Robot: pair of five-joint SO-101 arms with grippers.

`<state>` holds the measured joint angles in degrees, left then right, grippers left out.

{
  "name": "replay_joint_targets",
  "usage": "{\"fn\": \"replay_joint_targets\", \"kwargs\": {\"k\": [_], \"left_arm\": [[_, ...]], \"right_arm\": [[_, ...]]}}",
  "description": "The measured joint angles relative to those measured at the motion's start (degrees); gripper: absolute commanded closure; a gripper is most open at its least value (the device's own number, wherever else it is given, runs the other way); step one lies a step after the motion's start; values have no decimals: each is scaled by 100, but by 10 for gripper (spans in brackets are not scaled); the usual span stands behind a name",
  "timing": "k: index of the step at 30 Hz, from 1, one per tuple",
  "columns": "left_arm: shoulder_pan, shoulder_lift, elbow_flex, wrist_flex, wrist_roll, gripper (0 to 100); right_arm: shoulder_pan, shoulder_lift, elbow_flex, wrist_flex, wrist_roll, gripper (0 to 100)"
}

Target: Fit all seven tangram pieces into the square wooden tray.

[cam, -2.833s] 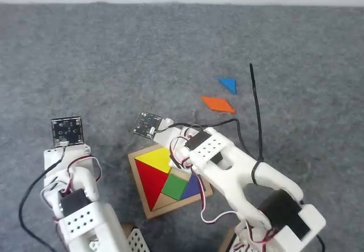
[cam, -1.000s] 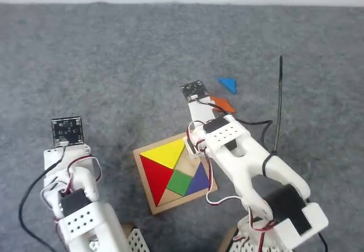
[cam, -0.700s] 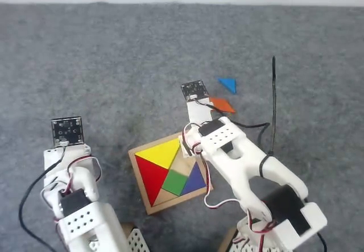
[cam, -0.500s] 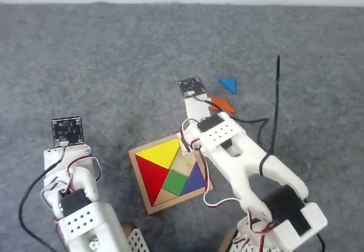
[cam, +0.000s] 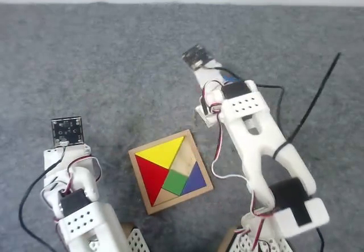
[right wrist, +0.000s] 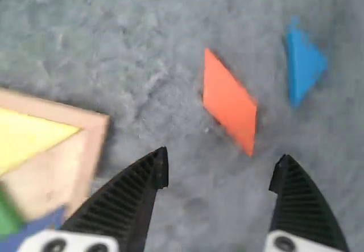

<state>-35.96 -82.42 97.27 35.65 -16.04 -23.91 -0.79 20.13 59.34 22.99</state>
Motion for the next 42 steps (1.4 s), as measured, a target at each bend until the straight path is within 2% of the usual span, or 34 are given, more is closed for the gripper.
{"fn": "replay_joint_targets", "kwargs": {"k": [4,6,9,12,17,26,34,37,42], "left_arm": [[0,0,0,0,-18,974],[0,0,0,0,-18,974],[0,0,0,0,-18,974],[0,0,0,0,-18,974],[0,0,0,0,-18,974],[0,0,0,0,-18,974],[0,0,0,0,-18,974],[0,0,0,0,-18,974],[0,0,0,123,-35,974]], "right_arm": [[0,545,-88,-220,1714,707],[70,791,-273,-325,2233,707],[387,1196,-791,-422,2224,707],[695,1767,-1565,-387,1785,707],[1081,3051,-3130,185,1530,707],[1266,4826,-5424,1240,1864,708],[1292,5292,-6295,1556,2198,708],[1275,5345,-6356,1574,2286,755],[1143,5433,-6382,1644,2593,905]]}}
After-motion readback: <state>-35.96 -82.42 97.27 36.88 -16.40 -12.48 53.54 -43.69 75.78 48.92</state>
